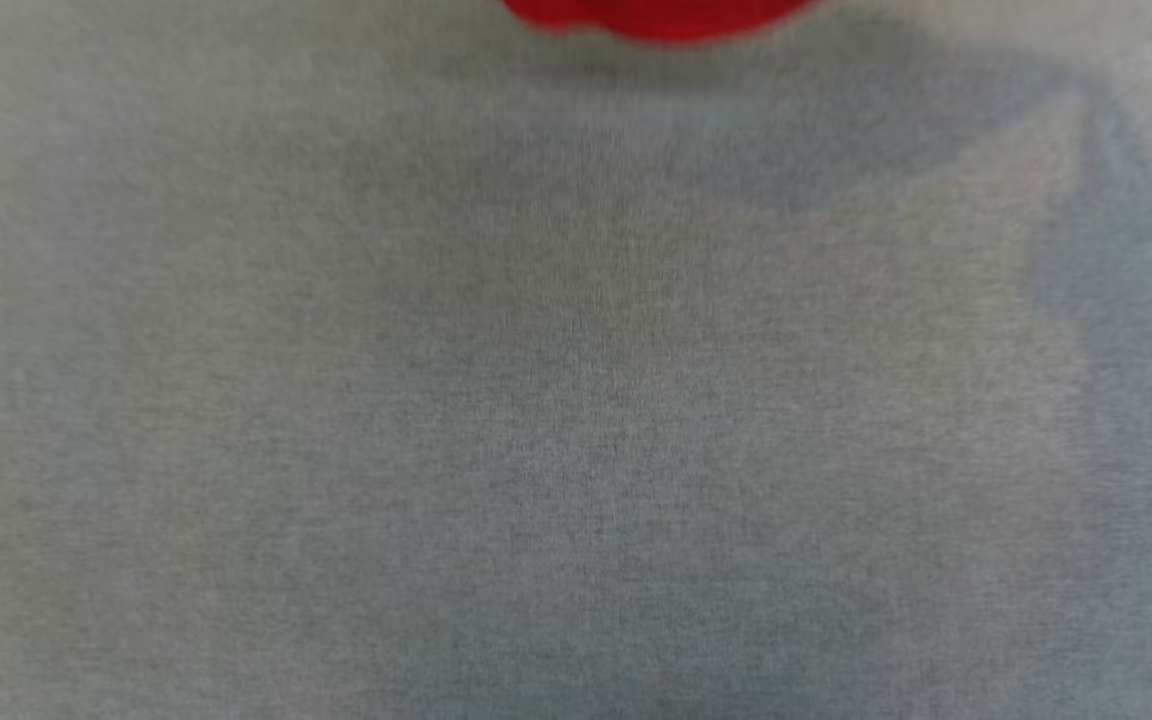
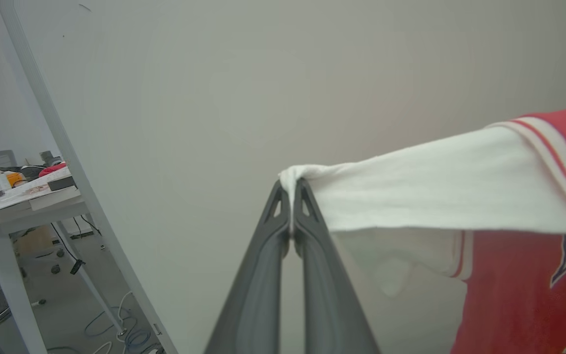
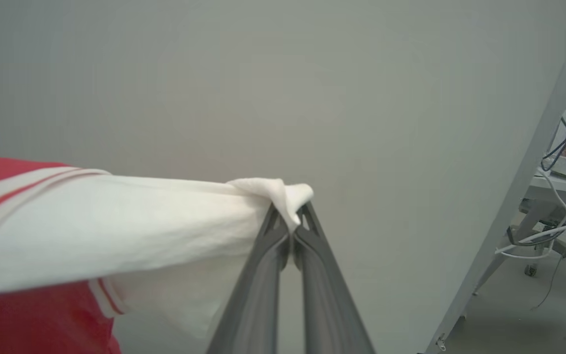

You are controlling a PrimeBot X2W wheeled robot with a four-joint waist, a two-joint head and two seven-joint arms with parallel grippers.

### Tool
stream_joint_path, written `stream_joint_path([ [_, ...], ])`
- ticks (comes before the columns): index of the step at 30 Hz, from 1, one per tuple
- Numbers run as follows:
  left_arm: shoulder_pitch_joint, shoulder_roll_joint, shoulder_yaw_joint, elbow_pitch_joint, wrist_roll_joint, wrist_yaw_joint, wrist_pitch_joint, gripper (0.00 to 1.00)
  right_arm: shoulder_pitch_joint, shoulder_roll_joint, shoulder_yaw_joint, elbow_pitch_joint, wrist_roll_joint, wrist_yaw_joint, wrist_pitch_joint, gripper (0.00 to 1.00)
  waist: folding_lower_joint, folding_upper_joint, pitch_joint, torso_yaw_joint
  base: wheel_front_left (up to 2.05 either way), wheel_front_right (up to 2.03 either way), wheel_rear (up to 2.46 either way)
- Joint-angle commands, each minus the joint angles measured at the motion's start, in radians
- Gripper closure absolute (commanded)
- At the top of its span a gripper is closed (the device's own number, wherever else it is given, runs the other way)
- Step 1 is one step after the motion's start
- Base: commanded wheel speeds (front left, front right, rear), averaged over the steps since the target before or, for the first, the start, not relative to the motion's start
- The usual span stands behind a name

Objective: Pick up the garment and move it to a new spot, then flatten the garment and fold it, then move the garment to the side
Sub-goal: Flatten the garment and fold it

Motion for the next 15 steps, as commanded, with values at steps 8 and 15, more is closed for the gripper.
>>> stream_joint_path([
  [8,-0.345,-0.058,-0.047,0.293,0.081,-0.021,-0.183,1.0,-0.273,0.109,0.007,0.215,-0.124,-0.002,-0.15,1.0,-0.0001,0.0,0.292,-0.007,0.0,0.0,0.0],
  [15,-0.445,-0.097,-0.078,0.491,0.107,-0.032,-0.35,1.0,-0.355,0.181,-0.015,0.382,-0.192,-0.002,-0.272,1.0,-0.0001,0.0,0.323,0.001,0.0,0.0,0.0],
])
